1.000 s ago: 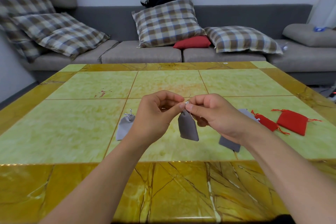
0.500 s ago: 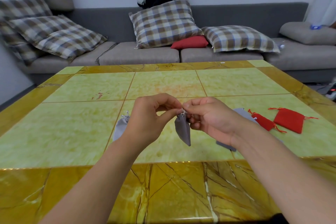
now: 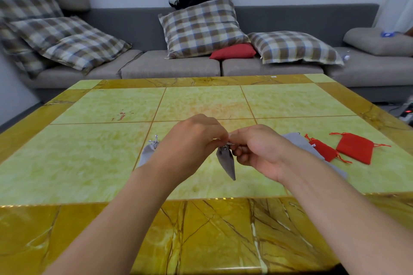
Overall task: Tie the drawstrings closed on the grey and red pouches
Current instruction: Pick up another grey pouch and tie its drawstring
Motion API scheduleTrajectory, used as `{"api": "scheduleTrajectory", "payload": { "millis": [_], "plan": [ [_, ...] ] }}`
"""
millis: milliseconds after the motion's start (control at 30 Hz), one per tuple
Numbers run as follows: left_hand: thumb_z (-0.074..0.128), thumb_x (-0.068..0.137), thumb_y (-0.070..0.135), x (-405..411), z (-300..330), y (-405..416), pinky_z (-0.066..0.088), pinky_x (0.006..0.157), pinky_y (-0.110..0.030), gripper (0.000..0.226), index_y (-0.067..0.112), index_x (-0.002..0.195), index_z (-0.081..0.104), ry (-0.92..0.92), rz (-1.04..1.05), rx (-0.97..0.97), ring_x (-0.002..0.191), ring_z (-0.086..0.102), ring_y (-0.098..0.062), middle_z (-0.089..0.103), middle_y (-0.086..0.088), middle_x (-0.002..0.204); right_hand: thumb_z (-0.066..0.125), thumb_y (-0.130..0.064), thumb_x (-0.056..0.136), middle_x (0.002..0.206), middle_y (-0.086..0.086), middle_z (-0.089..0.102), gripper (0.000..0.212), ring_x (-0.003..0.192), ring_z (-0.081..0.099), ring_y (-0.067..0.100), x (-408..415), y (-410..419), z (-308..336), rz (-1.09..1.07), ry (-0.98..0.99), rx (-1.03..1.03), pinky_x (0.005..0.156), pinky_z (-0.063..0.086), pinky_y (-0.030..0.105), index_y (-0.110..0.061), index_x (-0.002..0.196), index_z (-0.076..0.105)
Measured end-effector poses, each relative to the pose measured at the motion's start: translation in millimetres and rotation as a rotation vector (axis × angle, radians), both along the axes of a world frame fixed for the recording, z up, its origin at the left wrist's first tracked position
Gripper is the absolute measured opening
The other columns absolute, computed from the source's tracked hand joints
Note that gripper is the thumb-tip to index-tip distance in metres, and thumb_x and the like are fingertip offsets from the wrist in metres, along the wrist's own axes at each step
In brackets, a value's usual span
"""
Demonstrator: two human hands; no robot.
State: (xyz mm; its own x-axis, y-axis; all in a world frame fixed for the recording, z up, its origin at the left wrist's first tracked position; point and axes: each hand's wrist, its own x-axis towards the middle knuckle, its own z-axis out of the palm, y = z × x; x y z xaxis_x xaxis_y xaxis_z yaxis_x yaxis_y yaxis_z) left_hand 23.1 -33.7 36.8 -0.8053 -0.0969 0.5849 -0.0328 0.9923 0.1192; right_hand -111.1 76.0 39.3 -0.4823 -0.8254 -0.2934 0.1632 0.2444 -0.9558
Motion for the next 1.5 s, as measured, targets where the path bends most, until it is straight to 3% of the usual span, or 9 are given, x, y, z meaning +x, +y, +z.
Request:
{"api": "scheduleTrajectory", "payload": {
  "millis": [233,367,500,667,867,1033,1267,1367,1500],
  "plan": [
    [0.065,0.085,0.02,-6.0,-2.6,2.7,0.054,0.063,-0.041,0.011,0.018,0.085,0.076,-0.005,0.064,0.089,0.074,0.066,-0.019,0.072,0.004,0.081,0.064,-0.005,0.09,0.06,0.003,0.052,0.013,0.052,0.04,0.011,-2.3,1.2,0.8,-0.043,-0.119,0.039,0.051,0.029,0.022,-0.003,0.077,0.065],
    [0.073,0.087,0.01,-2.4,-8.4,8.1,0.055,0.073,-0.02,0.006,0.015,0.088,0.072,0.088,0.069,0.531,0.077,0.069,-0.005,0.074,0.007,0.08,0.068,-0.011,0.09,0.064,0.003,0.054,0.011,0.053,0.044,0.009,-4.6,5.2,1.6,0.014,-0.128,-0.042,0.051,0.034,0.021,-0.001,0.088,0.069],
    [0.075,0.085,0.008,1.5,-6.8,12.3,0.057,0.071,-0.024,0.006,0.014,0.086,0.073,0.232,0.087,0.924,0.077,0.072,-0.015,0.075,0.0,0.079,0.067,-0.011,0.09,0.067,0.002,0.061,0.019,0.055,0.05,0.007,-4.9,7.9,6.2,0.109,-0.095,-0.173,0.053,0.044,0.018,0.004,0.101,0.071],
    [0.075,0.084,0.01,1.7,-2.2,19.1,0.056,0.075,-0.022,0.006,0.015,0.086,0.075,0.343,0.081,1.143,0.084,0.073,-0.017,0.077,0.0,0.083,0.067,-0.009,0.09,0.073,0.0,0.068,0.017,0.063,0.056,0.007,-5.8,9.4,9.5,0.167,-0.005,-0.252,0.061,0.048,0.021,0.0,0.102,0.073],
    [0.076,0.082,0.008,-2.2,-1.6,27.4,0.054,0.075,-0.02,0.009,0.013,0.09,0.076,0.5,0.109,1.289,0.085,0.074,-0.016,0.078,-0.003,0.084,0.07,-0.006,0.086,0.074,0.004,0.07,0.011,0.064,0.06,0.009,-2.7,7.4,9.3,0.071,0.024,-0.316,0.06,0.05,0.021,-0.002,0.095,0.076],
    [0.074,0.084,0.009,-5.3,-0.5,31.0,0.054,0.078,-0.016,0.015,0.014,0.097,0.077,0.489,0.089,1.344,0.094,0.073,-0.009,0.078,0.0,0.091,0.073,-0.006,0.084,0.078,0.011,0.071,0.01,0.065,0.06,0.014,-3.3,8.2,8.3,0.016,0.029,-0.316,0.06,0.053,0.022,0.001,0.091,0.075],
    [0.072,0.087,0.007,-4.6,-3.2,27.5,0.059,0.079,-0.028,0.009,0.01,0.093,0.078,0.435,0.129,1.343,0.083,0.074,-0.019,0.078,-0.007,0.084,0.074,-0.019,0.086,0.089,0.014,0.075,0.013,0.074,0.063,0.012,-1.1,9.1,7.0,0.051,0.447,-0.306,0.064,0.051,0.026,-0.007,0.09,0.076],
    [0.07,0.087,0.005,-0.6,0.0,22.6,0.059,0.079,-0.026,0.012,0.005,0.096,0.076,0.376,0.065,1.483,0.086,0.073,-0.021,0.077,-0.012,0.09,0.069,-0.021,0.091,0.087,0.011,0.073,0.016,0.077,0.06,0.009,-0.4,7.6,6.2,0.115,0.394,-0.275,0.071,0.047,0.029,-0.006,0.096,0.075],
    [0.066,0.086,0.006,5.6,4.9,17.2,0.057,0.077,-0.028,0.016,0.002,0.099,0.074,0.285,-0.075,1.634,0.085,0.073,-0.022,0.076,-0.014,0.093,0.061,-0.019,0.096,0.078,-0.005,0.064,0.02,0.077,0.054,0.01,-0.9,7.3,6.0,0.226,0.29,-0.263,0.075,0.048,0.034,-0.003,0.102,0.071]
  ]
}}
